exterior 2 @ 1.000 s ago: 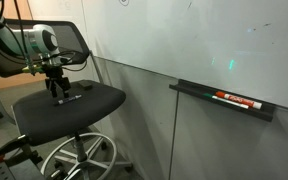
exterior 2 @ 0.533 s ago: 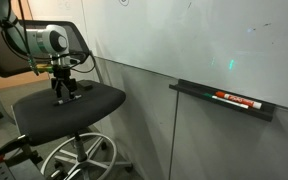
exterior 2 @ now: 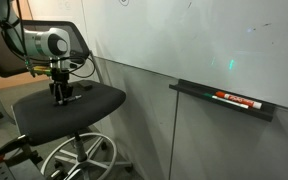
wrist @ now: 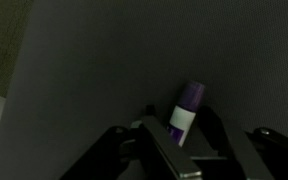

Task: Use the marker on the chair to draw a smiley face on the whiteboard

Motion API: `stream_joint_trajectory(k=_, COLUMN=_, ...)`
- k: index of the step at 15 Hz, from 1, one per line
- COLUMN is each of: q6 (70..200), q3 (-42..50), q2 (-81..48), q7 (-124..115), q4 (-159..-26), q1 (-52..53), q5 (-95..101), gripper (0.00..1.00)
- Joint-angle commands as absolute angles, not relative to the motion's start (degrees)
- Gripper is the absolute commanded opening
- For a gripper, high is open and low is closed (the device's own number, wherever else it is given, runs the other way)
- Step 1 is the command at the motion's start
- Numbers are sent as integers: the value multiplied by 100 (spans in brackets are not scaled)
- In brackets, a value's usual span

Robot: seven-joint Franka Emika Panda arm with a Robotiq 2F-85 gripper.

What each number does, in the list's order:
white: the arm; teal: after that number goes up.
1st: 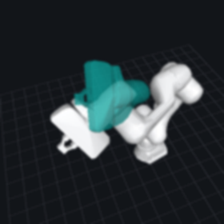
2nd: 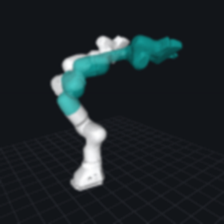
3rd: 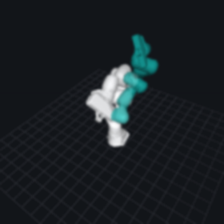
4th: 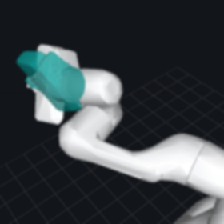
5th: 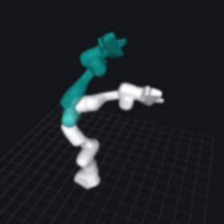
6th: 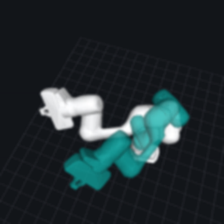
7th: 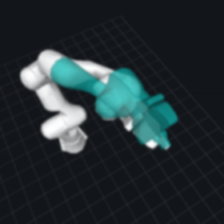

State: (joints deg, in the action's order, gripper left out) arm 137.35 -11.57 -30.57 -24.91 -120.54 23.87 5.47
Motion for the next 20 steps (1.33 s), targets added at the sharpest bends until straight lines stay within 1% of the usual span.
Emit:
stream_joint_trajectory(k=1, q6=13735, q3=-1152, q2=-2934, q7=-2308, q4=-12191, q1=2392, q5=375, gripper=21)
stream_joint_trajectory(k=3, q6=13721, q3=-1150, q2=-2912, q7=-2311, q4=-12184, q1=2412, q5=398, gripper=6)
stream_joint_trajectory(k=4, q6=13695, q3=-1153, q2=-2893, q7=-2307, q4=-12179, q1=2417, q5=401, gripper=4)
stream_joint_trajectory(k=5, q6=13664, q3=-1152, q2=-2871, q7=-2304, q4=-12173, q1=2423, q5=410, gripper=9)
stream_joint_trajectory(k=11, q6=13123, q3=-1055, q2=-2597, q7=-2399, q4=-12154, q1=2453, q5=550, gripper=8)
stream_joint_trajectory(k=20, q6=12385, q3=-655, q2=-1722, q7=-2642, q4=-12151, q1=2262, q5=1328, gripper=8)
